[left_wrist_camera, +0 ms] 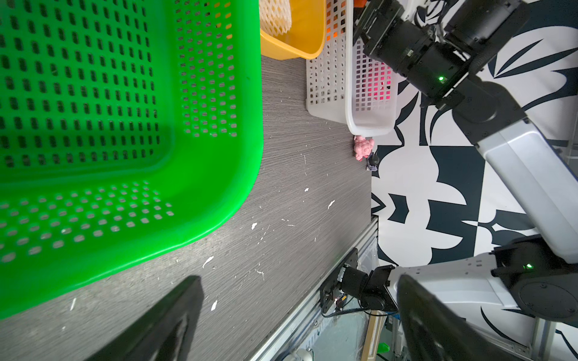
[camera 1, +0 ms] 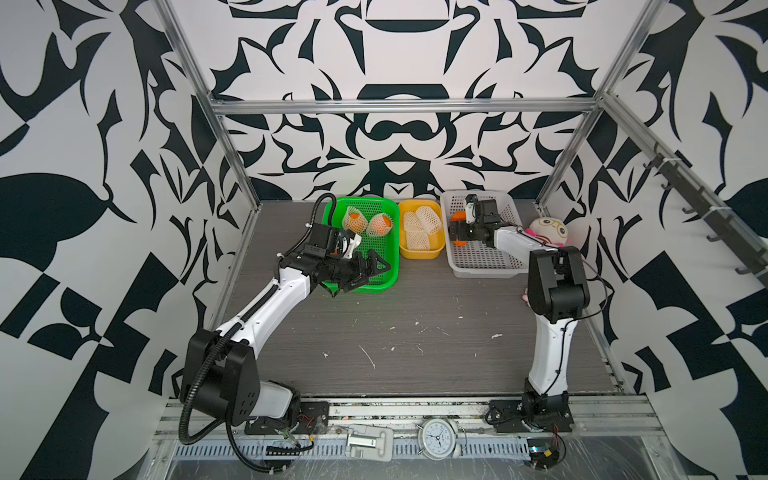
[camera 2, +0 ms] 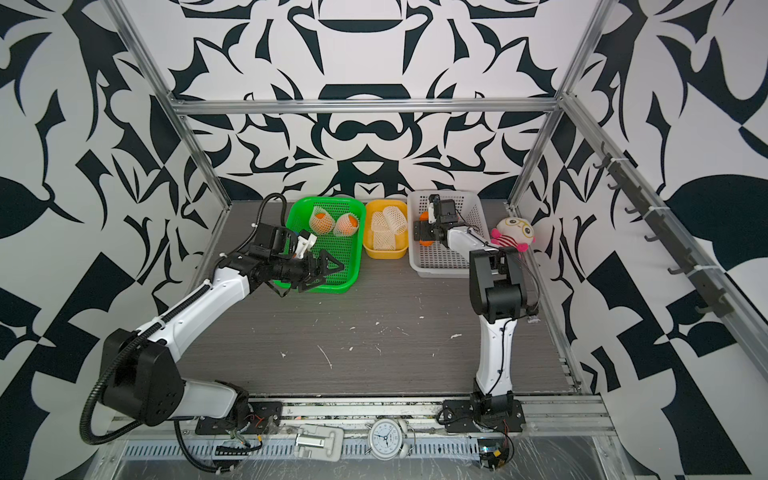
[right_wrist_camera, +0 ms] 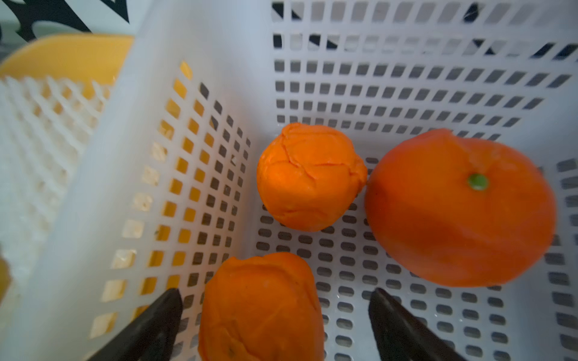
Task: Remove foam nets from oranges
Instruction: Place the orange in the basket, then pick up the orange from the basket.
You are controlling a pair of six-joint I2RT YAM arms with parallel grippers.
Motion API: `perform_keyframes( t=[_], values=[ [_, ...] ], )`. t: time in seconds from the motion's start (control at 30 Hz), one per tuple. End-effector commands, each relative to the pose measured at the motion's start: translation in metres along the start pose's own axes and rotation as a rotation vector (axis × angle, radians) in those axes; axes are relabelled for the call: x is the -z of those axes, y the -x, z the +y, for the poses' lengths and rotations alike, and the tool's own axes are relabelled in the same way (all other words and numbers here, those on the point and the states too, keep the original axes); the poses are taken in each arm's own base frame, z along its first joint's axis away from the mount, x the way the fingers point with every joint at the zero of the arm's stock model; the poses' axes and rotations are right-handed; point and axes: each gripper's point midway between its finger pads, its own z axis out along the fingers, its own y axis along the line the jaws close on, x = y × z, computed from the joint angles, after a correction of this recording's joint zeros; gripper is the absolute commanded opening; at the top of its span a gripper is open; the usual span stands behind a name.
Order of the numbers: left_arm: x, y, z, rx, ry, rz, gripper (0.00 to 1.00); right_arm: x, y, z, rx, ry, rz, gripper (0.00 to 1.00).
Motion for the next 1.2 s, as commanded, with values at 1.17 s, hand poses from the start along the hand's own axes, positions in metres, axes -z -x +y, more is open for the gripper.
perform_keyframes(
  t=[1.17],
  values=[
    [0.058,0.066,0.113,-0.043,0.916,-0.051,0.99,0.189,-0.088,0.18,0.314,0.273,-0.173,0.99]
  ],
)
